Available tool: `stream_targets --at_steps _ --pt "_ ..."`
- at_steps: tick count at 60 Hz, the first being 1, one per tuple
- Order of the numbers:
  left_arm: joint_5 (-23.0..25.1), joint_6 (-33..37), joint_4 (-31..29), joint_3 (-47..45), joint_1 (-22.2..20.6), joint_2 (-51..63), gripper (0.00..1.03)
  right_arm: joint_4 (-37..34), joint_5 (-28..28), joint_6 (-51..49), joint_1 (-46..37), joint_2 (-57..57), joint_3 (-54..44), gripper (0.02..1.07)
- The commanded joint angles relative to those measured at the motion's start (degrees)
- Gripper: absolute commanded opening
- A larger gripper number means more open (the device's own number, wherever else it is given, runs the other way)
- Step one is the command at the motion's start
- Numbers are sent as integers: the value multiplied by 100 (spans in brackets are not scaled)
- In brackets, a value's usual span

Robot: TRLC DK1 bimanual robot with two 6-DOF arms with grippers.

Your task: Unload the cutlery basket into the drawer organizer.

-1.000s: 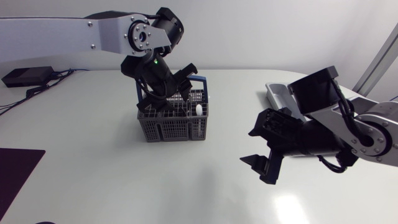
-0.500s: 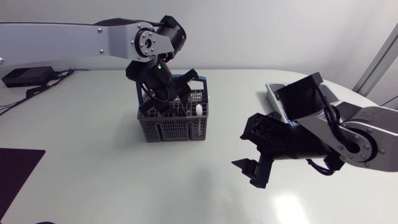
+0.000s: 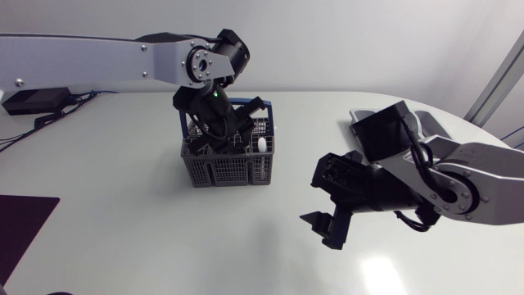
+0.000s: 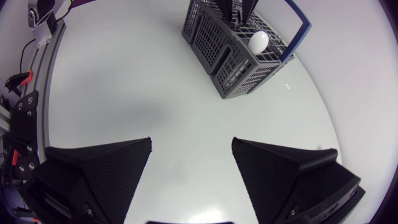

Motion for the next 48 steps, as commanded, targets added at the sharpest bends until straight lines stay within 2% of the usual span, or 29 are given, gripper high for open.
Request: stream_targets --at_steps 1,9,13,25,30,37,48 --pt "41 19 8 92 -51 119 33 35 42 128 53 98 5 95" --pt "41 28 8 101 -77 127 22 44 42 128 53 107 -4 95" --pt "41 10 8 110 -77 136 13 44 42 119 62 116 -4 95" --pt "41 -7 8 136 -68 162 13 53 51 119 70 142 -30 95" --pt "41 -7 8 136 -68 171 7 53 51 119 70 134 -30 95" --pt "-3 1 61 101 -68 171 4 53 51 119 70 125 -48 95" --pt "-100 19 96 75 -59 136 4 53 51 110 79 125 -57 95"
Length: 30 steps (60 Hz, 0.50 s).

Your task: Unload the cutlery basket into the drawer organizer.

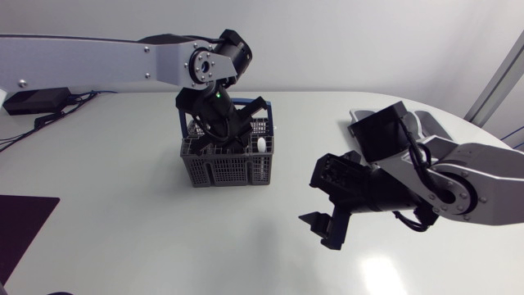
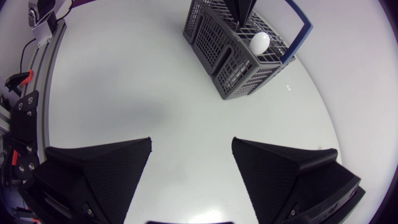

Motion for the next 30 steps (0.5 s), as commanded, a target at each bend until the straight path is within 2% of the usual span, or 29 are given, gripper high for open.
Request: stream_targets --at_steps 1,30 --pt "-71 17 -9 73 -18 108 4 16 40 110 51 92 -57 95" --pt "-142 17 131 -130 0 -279 4 7 101 128 148 30 -118 95"
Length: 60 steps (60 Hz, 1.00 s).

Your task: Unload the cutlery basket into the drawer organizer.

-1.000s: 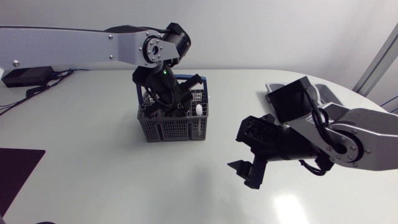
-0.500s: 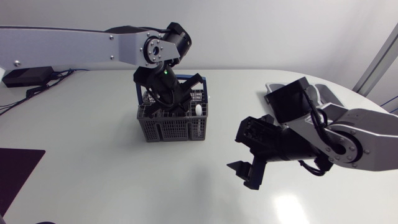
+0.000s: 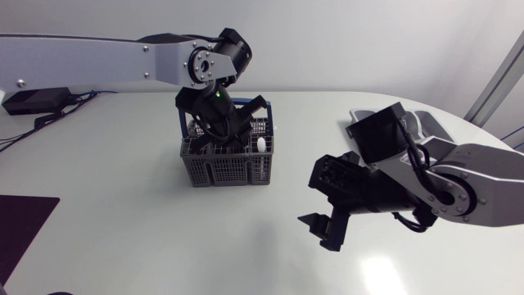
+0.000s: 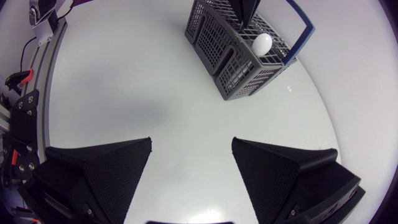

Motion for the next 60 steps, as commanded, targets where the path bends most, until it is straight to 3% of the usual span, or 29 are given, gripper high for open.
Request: stream_targets --at_steps 1,60 --pt "-81 17 70 -134 0 -273 4 7 58 126 71 22 -118 95" --pt "-81 26 580 -688 -115 -1398 4 -55 242 231 308 -286 -259 95"
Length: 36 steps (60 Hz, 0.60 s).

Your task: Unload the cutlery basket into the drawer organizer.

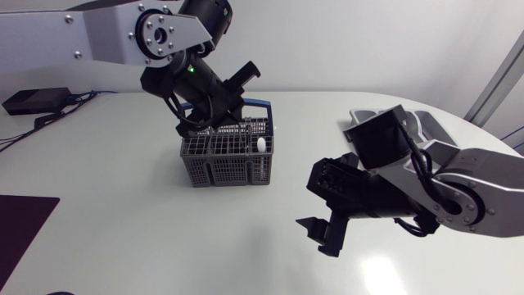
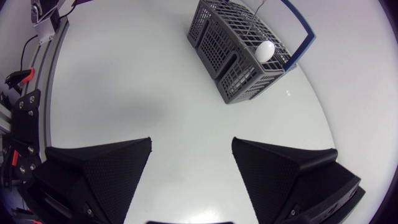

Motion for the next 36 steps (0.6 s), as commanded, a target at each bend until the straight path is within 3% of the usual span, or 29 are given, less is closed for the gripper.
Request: stream_targets --at_steps 1,36 --pt "5 23 134 -203 -40 -222 4 -52 48 124 57 -98 -176 95" --pt "-417 -38 205 -765 -234 -1364 4 -52 276 265 215 -520 -255 95"
